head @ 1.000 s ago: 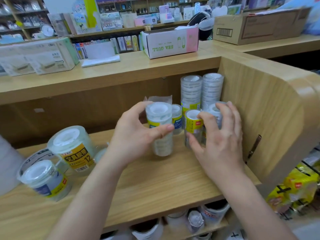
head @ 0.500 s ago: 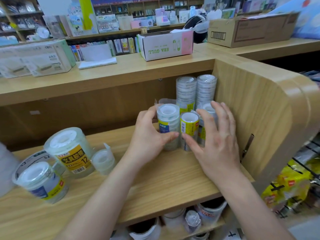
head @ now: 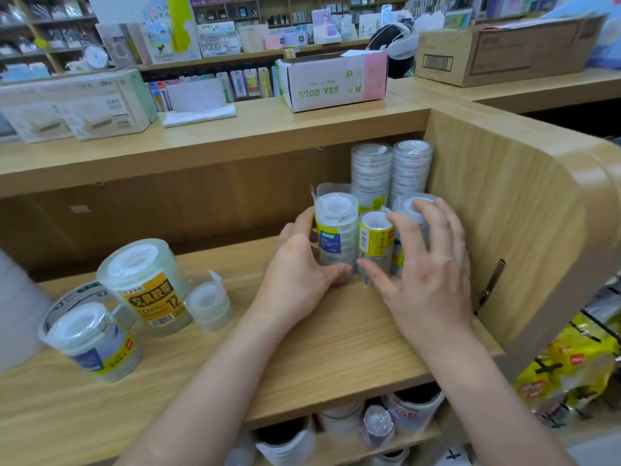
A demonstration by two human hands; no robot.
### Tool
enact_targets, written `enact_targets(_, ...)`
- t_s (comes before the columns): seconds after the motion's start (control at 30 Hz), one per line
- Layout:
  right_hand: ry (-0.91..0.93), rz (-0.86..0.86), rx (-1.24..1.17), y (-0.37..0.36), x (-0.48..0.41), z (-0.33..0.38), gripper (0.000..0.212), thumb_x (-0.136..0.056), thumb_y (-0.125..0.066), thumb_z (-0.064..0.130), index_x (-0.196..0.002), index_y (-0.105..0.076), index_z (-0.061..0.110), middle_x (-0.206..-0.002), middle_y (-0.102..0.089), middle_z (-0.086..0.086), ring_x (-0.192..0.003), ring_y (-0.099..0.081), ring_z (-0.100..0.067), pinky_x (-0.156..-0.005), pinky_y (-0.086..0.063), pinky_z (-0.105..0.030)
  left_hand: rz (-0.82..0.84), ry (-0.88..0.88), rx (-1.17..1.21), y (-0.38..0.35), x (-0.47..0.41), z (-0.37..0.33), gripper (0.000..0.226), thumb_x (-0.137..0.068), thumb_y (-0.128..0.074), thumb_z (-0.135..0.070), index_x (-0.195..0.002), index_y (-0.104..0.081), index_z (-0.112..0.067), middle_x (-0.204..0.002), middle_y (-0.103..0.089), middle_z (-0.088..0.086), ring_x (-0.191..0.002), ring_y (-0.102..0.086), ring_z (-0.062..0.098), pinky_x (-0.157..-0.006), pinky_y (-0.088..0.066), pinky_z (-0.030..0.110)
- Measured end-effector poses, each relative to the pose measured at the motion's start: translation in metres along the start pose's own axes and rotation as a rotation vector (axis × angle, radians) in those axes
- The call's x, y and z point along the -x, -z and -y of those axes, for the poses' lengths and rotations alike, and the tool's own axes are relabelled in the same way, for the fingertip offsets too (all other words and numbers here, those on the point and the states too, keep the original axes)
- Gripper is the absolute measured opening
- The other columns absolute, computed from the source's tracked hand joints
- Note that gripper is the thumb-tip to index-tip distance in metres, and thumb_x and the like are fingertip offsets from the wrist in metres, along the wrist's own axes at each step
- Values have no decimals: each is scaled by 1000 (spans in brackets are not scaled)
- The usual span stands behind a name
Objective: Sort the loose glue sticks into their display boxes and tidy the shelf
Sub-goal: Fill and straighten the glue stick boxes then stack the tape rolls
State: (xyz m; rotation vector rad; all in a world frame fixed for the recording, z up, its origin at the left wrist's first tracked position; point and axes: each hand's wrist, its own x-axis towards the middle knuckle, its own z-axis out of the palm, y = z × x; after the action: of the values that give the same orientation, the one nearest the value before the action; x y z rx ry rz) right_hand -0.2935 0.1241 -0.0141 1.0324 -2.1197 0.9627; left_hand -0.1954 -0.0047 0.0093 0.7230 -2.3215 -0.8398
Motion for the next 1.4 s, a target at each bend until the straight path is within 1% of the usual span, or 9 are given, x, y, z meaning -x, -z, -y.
enact_targets(0.2,124,-176,-105,13,4,17,33,-89,-58,24,-118,-60,9,-129,-57,-13,-125,-47,-32,-98,-38,-50,-287,-199,-501,57,53,1,36,-82,-69,-15,-118,-64,-20,-111,-60,-4,-91,-56,15,-72,-49,29)
enact_targets(0.37,86,85,-539,9,16,73,28,-87,-55,23,-113,-61,12,-113,-60,-2,-109,-56,-19,-95,-43,-36,-434,-177,-448,91,99,31,22,-84,-61,-3,-99,-72,-15,-98,-66,-6,-81,-59,13,-71,-49,24)
enact_targets(0.53,-86,484,-711,-10,27,118,45,-85,-65,29,-124,-46,40,-118,-54,16,-113,-50,1,-98,-36,-15,-585,-147,-558,126,125,53,31,-81,-66,-12,-111,-69,-9,-111,-61,9,-100,-52,27,-93,-39,27)
enact_targets(0.73,-76,749,-716,-25,20,160,82,-75,-76,38,-135,-23,55,-137,-35,23,-123,-30,10,-106,-26,-22,-419,114,-535,167,133,93,73,-68,-81,-31,-133,-51,-17,-134,-50,5,-123,-44,26,-105,-28,29)
enact_targets(0.83,-4,755,-646,-35,8,181,95,-69,-77,49,-138,-13,56,-147,-33,17,-138,-22,-2,-113,-25,-43,-318,125,-439,171,135,108,77,-69,-80,-34,-138,-45,-23,-137,-49,-5,-125,-46,16,-106,-34,28)
enact_targets(0.97,107,791,-421,-45,-10,206,107,-67,-74,60,-143,1,51,-130,-51,14,-126,-40,-11,-106,-24,-47,-298,86,-316,172,137,117,75,-71,-81,-31,-136,-44,-33,-123,-49,-23,-111,-47,-1,-93,-40,20)
enact_targets(1.2,158,580,-263,-56,-6,222,83,-66,-73,60,-135,-28,46,-111,-59,18,-114,-51,-8,-111,-17,-43,-287,-24,-355,177,139,126,81,-65,-87,-26,-136,-48,-23,-114,-43,-27,-101,-43,3,-90,-28,10)
enact_targets(1.27,79,444,-508,-49,-3,224,75,-65,-78,53,-129,-39,42,-108,-58,26,-107,-54,-4,-109,-29,-36,-301,-64,-390,178,138,129,82,-63,-88,-25,-135,-49,-18,-113,-49,-17,-99,-45,8,-89,-29,12)
enact_targets(1.4,-98,151,-962,-17,-1,213,67,-70,-83,21,-125,-45,20,-101,-54,24,-87,-57,10,-73,-43,-5,-291,-120,-431,176,137,129,80,-62,-87,-30,-132,-51,-17,-113,-64,-5,-97,-49,8,-84,-37,18)
